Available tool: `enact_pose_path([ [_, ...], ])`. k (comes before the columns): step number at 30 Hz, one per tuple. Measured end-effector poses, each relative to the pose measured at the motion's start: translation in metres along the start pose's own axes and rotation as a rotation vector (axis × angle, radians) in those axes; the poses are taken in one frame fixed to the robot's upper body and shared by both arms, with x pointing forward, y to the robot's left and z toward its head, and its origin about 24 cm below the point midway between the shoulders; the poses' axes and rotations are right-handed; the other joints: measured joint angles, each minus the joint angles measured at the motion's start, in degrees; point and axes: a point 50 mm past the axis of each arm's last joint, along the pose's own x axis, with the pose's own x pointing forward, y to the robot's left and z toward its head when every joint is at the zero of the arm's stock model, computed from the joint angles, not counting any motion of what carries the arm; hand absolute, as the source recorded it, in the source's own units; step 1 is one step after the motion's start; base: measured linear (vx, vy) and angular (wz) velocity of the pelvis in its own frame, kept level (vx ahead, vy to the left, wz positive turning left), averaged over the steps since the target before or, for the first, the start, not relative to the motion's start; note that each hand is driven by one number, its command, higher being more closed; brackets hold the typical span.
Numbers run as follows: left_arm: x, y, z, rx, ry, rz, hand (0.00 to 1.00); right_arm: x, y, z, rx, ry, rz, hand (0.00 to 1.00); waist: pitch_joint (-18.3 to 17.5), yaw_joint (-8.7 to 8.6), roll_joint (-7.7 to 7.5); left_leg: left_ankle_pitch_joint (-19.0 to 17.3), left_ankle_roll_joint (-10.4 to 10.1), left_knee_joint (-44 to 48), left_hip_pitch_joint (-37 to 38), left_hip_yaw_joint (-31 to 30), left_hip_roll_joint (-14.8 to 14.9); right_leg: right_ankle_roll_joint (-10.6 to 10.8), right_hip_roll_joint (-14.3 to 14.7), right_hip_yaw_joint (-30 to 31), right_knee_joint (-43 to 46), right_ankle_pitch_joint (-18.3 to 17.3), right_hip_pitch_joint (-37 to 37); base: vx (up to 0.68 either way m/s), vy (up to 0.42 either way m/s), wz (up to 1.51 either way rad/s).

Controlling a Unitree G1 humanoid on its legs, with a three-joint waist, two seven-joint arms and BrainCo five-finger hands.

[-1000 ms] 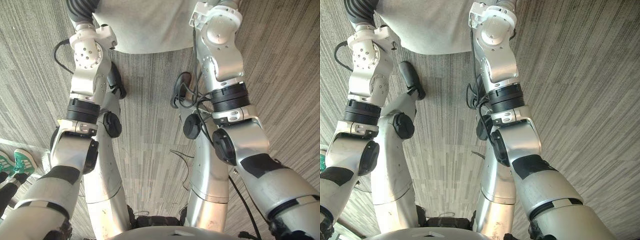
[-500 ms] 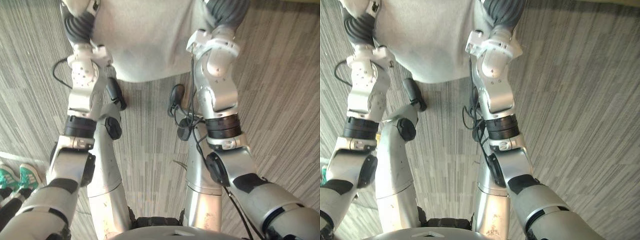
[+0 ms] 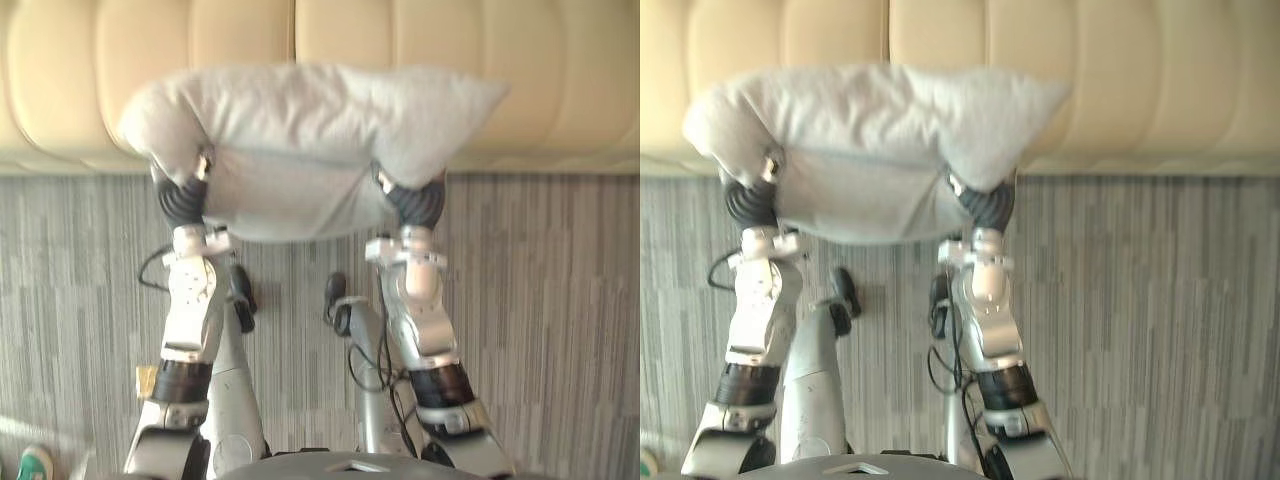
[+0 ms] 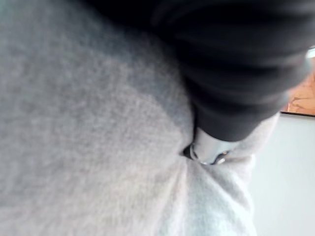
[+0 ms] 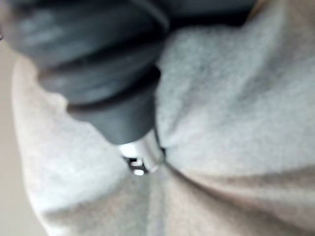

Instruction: Pick up cushions and gather them together orderly.

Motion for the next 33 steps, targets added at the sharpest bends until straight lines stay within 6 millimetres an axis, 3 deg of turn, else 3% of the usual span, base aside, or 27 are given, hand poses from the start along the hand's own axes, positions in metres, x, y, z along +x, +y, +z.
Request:
enact_pose_path([
  [3, -0.03, 0.014, -0.02, 0.037, 0.121, -0.002, 1.0, -0.033, -0.016, -0.023, -0.037, 0.142, 0.0, 1.0, -1.8, -0.01, -0.09, -0.4, -0.1, -2.4, 9.2, 0.9, -0.4, 0.0, 0.3, -0.3, -4.7, 0.8, 9.9, 0.19, 0.072, 0.0],
  [6, -0.051, 0.026, -0.021, 0.065, 0.159, -0.001, 1.0, -0.055, -0.022, -0.024, -0.051, 0.199, 0.035, 1.0, -4.6, 0.15, -0.16, -1.2, -0.3, -5.1, 16.7, 1.6, -0.8, 0.6, 0.6, -0.5, -9.3, 1.2, 18.0, 0.19, 0.033, 0.01],
  [7, -0.053, 0.027, -0.02, 0.065, 0.16, -0.001, 1.0, -0.056, -0.022, -0.023, -0.05, 0.197, 0.04, 1.0, -4.9, 0.23, -0.25, -1.3, -0.3, -5.7, 18.1, 1.9, -0.9, 0.8, 0.6, -0.4, -10.1, 1.3, 19.4, 0.14, 0.022, -0.04],
  [13, -0.071, 0.033, -0.027, 0.064, 0.223, -0.006, 1.0, -0.061, -0.029, -0.023, -0.077, 0.213, 0.046, 1.0, -13.7, 0.08, -0.71, -1.3, -0.8, -13.1, 28.2, 4.9, -2.2, 1.9, 1.6, 1.5, -23.1, 5.5, 30.1, 0.11, 0.039, -0.16],
  [17, -0.075, 0.035, -0.037, 0.074, 0.269, -0.008, 1.0, -0.06, -0.032, -0.034, -0.116, 0.248, 0.034, 1.0, -15.3, -0.19, -0.88, -1.3, -0.7, -15.9, 31.6, 5.2, -3.7, 2.6, 1.8, 3.7, -29.8, 9.1, 34.6, 0.1, 0.047, -0.19],
  [21, -0.078, 0.037, -0.045, 0.099, 0.32, -0.007, 1.0, -0.062, -0.037, -0.049, -0.14, 0.315, 0.026, 1.0, -15.4, -0.73, -0.97, -1.4, -0.5, -17.8, 34.1, 5.3, -5.4, 2.7, 0.6, 5.6, -30.6, 10.3, 35.9, 0.04, 0.07, -0.15],
  [24, -0.08, 0.038, -0.048, 0.122, 0.332, -0.014, 1.0, -0.065, -0.04, -0.056, -0.152, 0.354, 0.02, 1.0, -15.3, -0.93, -0.98, -2.3, 0.7, -17.6, 35.3, 5.2, -6.2, 2.7, -0.1, 6.4, -25.8, 10.2, 34.4, -0.04, 0.086, -0.18],
  [27, -0.082, 0.038, -0.052, 0.134, 0.354, -0.027, 1.0, -0.066, -0.045, -0.057, -0.19, 0.361, 0.028, 1.0, -14.3, -1.19, -1.22, -4.7, 2.4, -16.9, 36.5, 3.9, -8.3, 2.6, -2.1, 7.1, -11.5, 10.0, 28.1, -0.12, 0.164, -0.1],
  [28, -0.082, 0.039, -0.053, 0.148, 0.361, -0.035, 1.0, -0.067, -0.045, -0.058, -0.194, 0.366, 0.028, 1.0, -13.7, -1.87, -2.29, -5.2, 3.1, -16.6, 37.5, 3.8, -9.6, 2.1, -4.0, 6.9, -4.3, 10.4, 25.5, -0.11, 0.111, 0.1],
  [29, -0.082, 0.041, -0.053, 0.158, 0.366, -0.042, 1.0, -0.068, -0.045, -0.06, -0.195, 0.376, 0.028, 1.0, -13.5, -2.05, -2.52, -5.3, 3.6, -16.7, 37.8, 3.6, -9.9, 0.8, -4.6, 6.7, -2.3, 11.4, 24.3, -0.11, 0.114, 0.21],
  [30, -0.082, 0.042, -0.054, 0.169, 0.37, -0.048, 1.0, -0.07, -0.046, -0.064, -0.199, 0.392, 0.03, 1.0, -13.1, -2.13, -1.83, -5.3, 4.0, -16.8, 37.6, 3.0, -9.8, 0.4, -4.6, 6.0, -2.4, 12.4, 24.1, -0.05, 0.055, 0.19],
  [31, -0.082, 0.043, -0.053, 0.175, 0.368, -0.05, 1.0, -0.071, -0.045, -0.065, -0.196, 0.399, 0.03, 1.0, -13.0, -2.18, -1.88, -5.2, 4.5, -17.0, 36.9, 2.2, -9.6, 0.2, -4.5, 5.1, -3.4, 11.4, 24.1, -0.04, 0.044, 0.16],
  [33, -0.08, 0.05, -0.052, 0.196, 0.362, -0.036, 1.0, -0.069, -0.043, -0.068, -0.193, 0.405, 0.049, 1.0, -12.7, -1.63, -1.8, -4.8, 5.0, -17.5, 34.5, 0.5, -9.1, 0.6, -2.9, 2.6, -9.9, 6.1, 23.3, 0.01, -0.02, 0.1],
])
